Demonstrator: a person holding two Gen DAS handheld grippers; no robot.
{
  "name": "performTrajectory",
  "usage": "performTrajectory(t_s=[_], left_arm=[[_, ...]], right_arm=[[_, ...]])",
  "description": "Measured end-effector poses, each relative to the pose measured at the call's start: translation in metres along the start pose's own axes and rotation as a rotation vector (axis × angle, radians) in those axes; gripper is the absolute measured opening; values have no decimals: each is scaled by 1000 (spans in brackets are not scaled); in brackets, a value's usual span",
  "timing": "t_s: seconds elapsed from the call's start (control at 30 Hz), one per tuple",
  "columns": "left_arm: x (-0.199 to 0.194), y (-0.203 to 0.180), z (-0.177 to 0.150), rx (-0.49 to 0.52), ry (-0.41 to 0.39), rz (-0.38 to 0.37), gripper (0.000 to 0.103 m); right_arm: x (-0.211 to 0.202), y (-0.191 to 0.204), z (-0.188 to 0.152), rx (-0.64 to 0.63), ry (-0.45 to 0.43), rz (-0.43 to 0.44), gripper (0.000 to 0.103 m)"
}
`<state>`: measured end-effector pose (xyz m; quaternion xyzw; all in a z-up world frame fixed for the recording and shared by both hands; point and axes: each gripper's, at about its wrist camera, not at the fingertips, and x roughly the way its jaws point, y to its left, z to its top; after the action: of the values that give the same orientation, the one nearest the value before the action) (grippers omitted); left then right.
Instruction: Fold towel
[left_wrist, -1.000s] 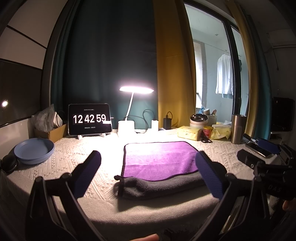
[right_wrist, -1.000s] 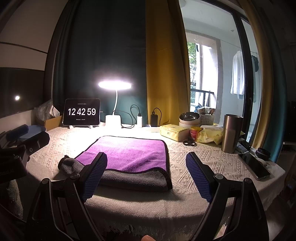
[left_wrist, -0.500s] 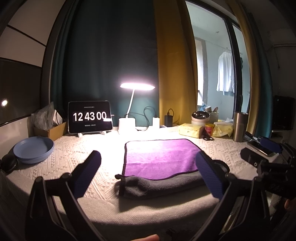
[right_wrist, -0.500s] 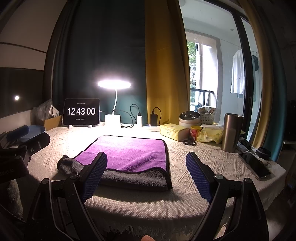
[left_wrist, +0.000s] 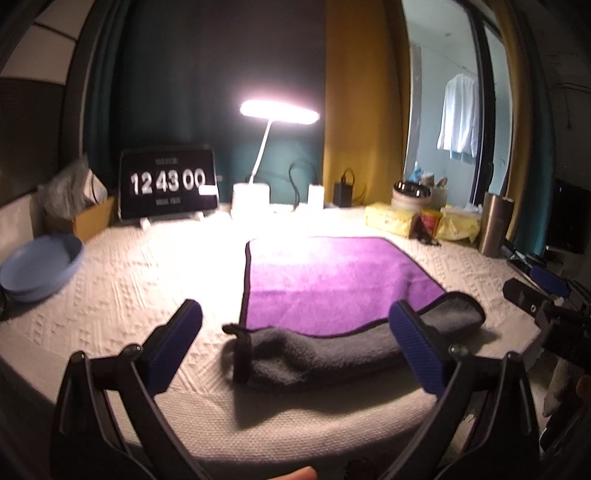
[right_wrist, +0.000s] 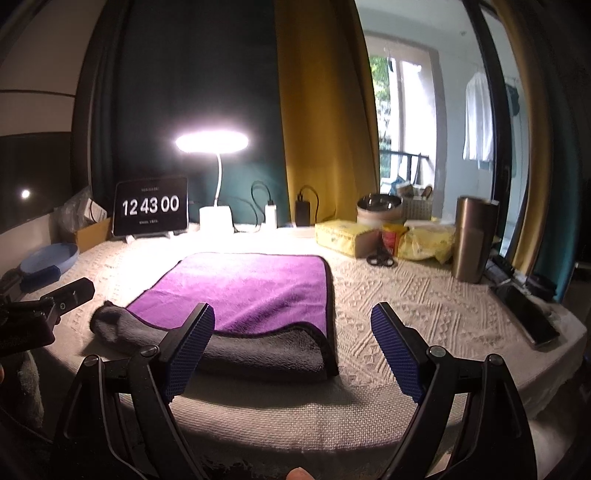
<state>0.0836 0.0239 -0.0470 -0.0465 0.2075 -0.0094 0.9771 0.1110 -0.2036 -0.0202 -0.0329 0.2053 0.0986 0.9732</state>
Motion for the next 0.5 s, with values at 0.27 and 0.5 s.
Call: performTrajectory(t_s=[0.27,0.5], left_arm=[[37,6,-10,-21,116,-24,92],[55,11,-16,-45,190,-36,80]], right_arm=[[48,-19,-11,39,155,47,75],[76,-30,-15,71,235,90,67]])
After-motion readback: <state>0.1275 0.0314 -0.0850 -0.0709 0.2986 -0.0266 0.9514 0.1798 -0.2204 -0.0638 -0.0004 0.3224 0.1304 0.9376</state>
